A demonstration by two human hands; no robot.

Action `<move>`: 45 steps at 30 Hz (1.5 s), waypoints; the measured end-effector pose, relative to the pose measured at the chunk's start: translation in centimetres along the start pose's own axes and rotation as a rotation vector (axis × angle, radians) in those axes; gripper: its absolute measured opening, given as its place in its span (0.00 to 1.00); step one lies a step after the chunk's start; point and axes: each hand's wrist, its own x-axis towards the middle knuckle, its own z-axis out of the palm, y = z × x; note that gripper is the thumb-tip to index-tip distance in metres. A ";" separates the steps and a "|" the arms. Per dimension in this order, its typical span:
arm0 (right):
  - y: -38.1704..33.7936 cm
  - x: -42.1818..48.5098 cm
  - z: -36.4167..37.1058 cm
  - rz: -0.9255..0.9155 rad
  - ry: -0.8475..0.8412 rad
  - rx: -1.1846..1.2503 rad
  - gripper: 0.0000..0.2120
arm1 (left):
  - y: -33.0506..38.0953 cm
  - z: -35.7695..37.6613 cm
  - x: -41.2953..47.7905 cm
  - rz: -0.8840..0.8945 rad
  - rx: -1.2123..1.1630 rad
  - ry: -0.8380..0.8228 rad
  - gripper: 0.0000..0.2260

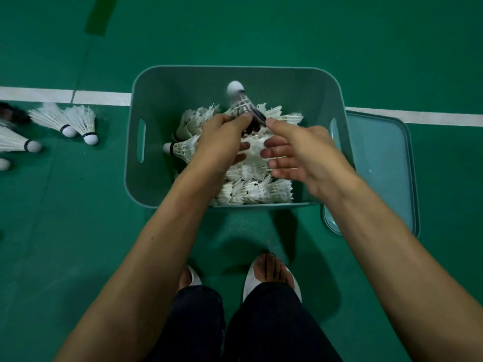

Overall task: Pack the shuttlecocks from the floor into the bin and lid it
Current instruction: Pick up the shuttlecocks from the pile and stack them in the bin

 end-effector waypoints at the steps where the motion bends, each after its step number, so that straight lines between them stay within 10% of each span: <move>1: -0.3 0.0 0.2 0.057 -0.059 0.063 0.17 | 0.0 0.2 -0.1 0.012 -0.006 -0.012 0.11; 6: -2.0 0.5 0.2 -0.098 0.049 0.226 0.02 | 0.1 0.3 -0.7 0.140 0.167 -0.010 0.07; 14: -1.7 -0.1 -2.1 -0.577 0.671 -0.887 0.10 | -0.5 -1.4 -0.6 0.269 0.671 0.095 0.14; 19: -0.3 0.7 -1.4 -0.478 0.567 -1.018 0.10 | -1.4 -0.9 -0.4 0.293 0.883 -0.019 0.21; 29: 1.3 5.4 -0.7 0.032 0.172 -0.491 0.07 | -2.2 -0.7 0.3 0.251 1.011 -0.096 0.30; 45: -1.6 3.0 -0.9 -0.279 0.368 -0.663 0.08 | -1.1 -4.0 -0.3 0.394 0.935 -0.044 0.24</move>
